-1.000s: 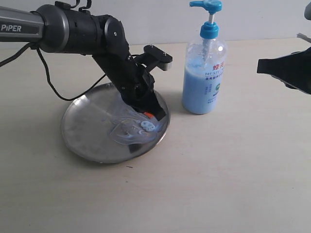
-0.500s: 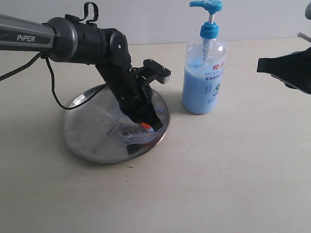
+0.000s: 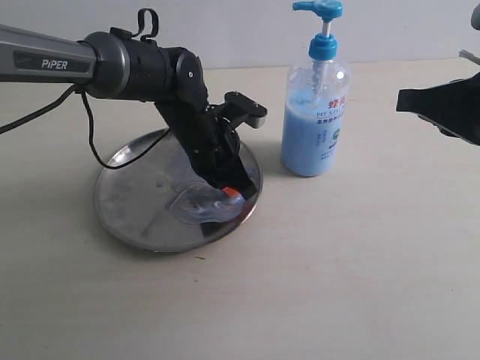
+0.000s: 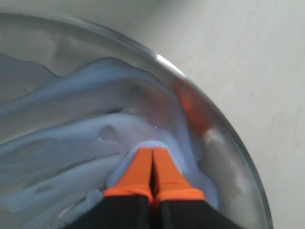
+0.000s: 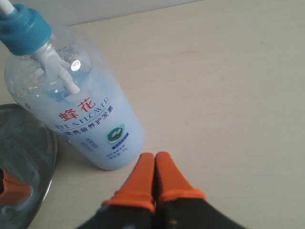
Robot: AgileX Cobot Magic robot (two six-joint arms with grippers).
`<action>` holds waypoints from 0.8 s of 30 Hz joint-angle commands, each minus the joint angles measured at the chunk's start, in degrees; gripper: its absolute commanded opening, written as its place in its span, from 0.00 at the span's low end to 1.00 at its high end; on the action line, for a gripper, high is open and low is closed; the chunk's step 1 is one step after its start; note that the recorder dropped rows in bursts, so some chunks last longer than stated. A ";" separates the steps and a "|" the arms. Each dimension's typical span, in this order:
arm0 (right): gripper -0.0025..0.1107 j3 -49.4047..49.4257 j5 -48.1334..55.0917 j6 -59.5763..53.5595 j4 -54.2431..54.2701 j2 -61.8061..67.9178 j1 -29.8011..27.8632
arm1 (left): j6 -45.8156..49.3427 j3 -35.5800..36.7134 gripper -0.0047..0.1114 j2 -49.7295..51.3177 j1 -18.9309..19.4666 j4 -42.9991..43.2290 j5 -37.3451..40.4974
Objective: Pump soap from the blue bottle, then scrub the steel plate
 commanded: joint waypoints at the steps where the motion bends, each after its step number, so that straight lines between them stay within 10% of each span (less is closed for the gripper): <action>1: 0.02 0.24 -0.78 0.18 -0.01 -0.02 -0.25 | -0.51 -0.62 0.04 1.94 -0.22 1.26 -0.03; 24: 0.02 0.24 -1.42 0.18 0.03 -0.02 -0.25 | -3.21 -1.82 0.04 0.05 2.96 1.54 11.46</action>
